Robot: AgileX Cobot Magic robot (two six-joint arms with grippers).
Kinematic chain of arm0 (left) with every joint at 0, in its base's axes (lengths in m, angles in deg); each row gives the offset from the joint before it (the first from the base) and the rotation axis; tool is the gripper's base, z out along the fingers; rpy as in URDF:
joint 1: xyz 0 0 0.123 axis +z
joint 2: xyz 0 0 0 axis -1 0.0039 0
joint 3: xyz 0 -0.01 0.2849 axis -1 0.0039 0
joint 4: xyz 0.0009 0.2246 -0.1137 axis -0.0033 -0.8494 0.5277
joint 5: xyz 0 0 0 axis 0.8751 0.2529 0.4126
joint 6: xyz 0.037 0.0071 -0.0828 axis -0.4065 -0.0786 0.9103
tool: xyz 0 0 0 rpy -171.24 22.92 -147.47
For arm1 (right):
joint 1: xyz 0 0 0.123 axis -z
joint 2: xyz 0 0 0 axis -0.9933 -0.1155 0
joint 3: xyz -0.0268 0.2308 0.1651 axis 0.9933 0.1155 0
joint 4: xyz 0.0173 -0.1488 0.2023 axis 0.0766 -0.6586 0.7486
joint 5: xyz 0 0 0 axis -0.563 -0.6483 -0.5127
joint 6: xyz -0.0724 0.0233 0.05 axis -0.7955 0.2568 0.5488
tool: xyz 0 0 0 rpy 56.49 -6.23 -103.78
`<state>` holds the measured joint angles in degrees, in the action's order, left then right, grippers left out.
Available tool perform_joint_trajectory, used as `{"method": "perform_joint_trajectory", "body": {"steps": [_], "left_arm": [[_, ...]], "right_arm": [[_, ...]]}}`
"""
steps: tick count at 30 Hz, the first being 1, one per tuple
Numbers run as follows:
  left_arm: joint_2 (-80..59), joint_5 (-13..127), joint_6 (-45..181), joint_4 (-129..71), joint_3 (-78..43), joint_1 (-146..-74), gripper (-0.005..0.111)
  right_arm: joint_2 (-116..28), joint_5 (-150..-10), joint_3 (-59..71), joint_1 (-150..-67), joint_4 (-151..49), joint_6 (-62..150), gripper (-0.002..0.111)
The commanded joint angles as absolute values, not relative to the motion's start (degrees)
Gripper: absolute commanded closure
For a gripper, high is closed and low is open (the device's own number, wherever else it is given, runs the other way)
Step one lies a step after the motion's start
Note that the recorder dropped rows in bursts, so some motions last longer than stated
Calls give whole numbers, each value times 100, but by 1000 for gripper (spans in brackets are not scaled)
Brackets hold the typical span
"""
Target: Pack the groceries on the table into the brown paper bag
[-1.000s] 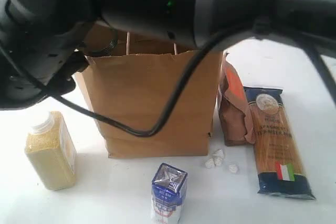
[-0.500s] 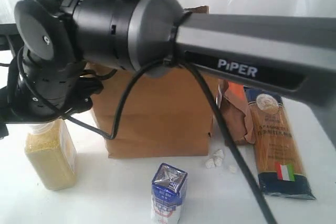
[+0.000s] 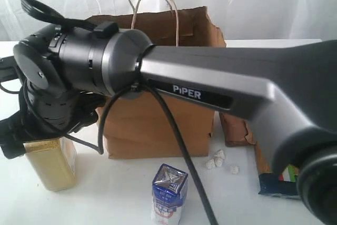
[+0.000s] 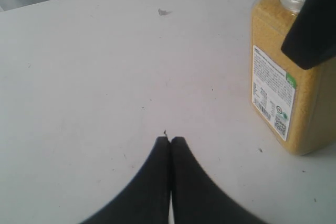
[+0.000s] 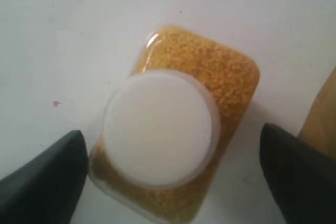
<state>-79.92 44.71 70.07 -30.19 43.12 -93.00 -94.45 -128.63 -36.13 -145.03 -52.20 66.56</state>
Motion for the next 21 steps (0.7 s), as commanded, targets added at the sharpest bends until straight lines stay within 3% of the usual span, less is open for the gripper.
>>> {"method": "perform_joint_trajectory", "body": {"steps": [1, 10, 21], "left_arm": [[-8021, 4473, 7012, -2962, 4336, -9278, 107], [-8021, 4473, 7012, -2962, 4336, -9278, 107], [-8021, 4473, 7012, -2962, 4336, -9278, 107]], "right_arm": [[-9539, -12776, -3646, -14464, -5282, 6643, 26], [-9705, -12564, -3646, -14464, -5282, 6643, 41], [-9705, -12319, -3646, -14449, -5328, 6504, 40]]}}
